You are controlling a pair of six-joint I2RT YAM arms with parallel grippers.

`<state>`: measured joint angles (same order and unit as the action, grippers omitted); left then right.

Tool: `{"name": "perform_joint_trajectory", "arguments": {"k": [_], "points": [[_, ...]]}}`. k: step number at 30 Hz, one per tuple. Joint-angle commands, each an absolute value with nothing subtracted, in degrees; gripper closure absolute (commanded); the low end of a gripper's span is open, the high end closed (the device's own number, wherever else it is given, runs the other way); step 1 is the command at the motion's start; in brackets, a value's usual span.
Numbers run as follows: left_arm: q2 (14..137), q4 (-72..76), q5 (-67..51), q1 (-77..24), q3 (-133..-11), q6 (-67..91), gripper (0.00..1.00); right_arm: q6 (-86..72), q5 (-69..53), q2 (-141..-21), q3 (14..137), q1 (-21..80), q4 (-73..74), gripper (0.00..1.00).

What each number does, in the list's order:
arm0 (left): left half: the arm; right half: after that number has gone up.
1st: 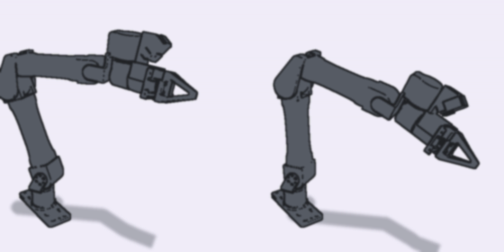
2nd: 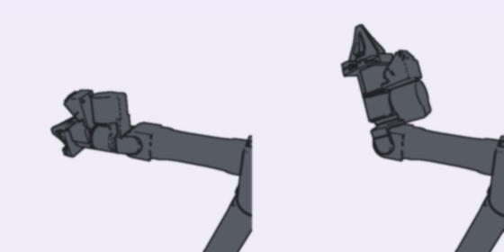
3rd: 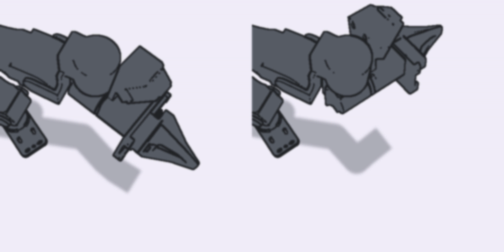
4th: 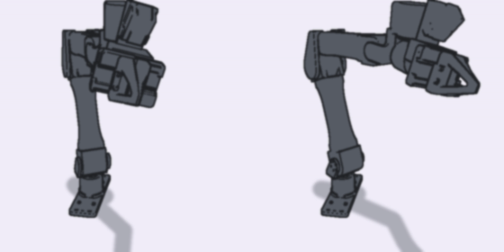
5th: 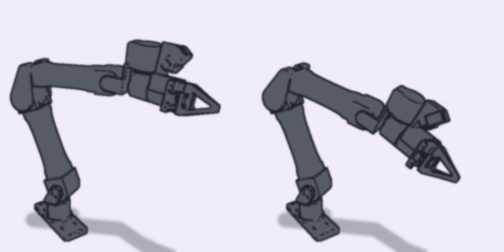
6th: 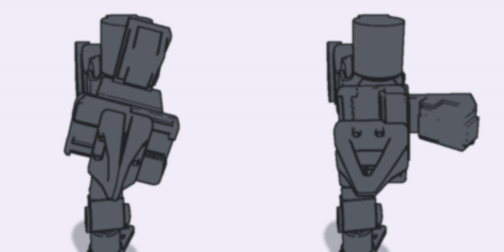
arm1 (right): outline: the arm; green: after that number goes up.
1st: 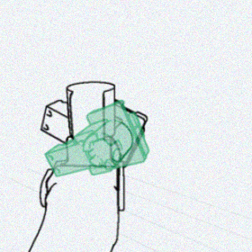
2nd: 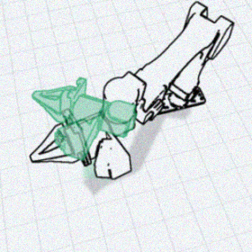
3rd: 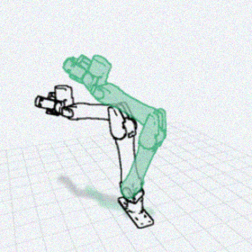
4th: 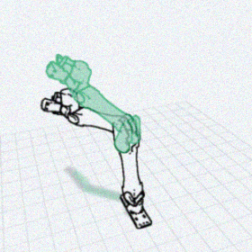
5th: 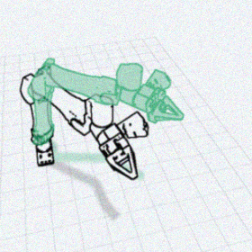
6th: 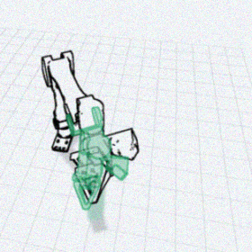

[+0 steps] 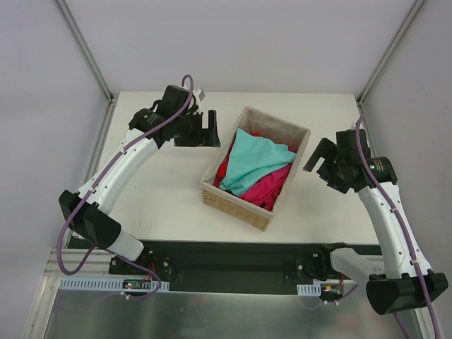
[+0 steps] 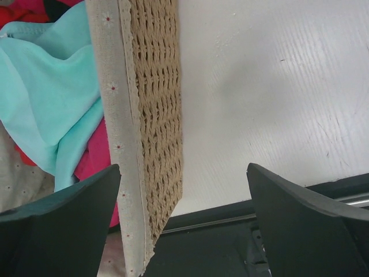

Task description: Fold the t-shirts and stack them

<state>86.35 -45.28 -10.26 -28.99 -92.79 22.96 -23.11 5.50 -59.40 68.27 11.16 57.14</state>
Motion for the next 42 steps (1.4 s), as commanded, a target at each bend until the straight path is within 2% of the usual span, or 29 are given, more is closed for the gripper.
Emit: {"name": "perform_joint_trajectory", "arguments": {"k": [1,12,28,42], "points": [[87.36,-44.74,-12.92,-29.09,-90.1,20.83,0.11,-25.14,2.64,-57.31,67.85,10.9,54.14,0.04],[92.28,-44.74,-8.71,-30.94,-89.47,18.29,0.13,-21.62,5.62,-56.6,70.84,10.9,57.83,0.04],[107.14,-46.41,4.13,-32.69,-101.51,14.41,0.17,-19.16,5.54,-58.8,74.44,10.9,58.27,0.04],[110.57,-42.99,12.56,-32.7,-96.96,23.2,0.21,-18.02,5.01,-61.43,75.15,10.9,56.78,0.04]]}}
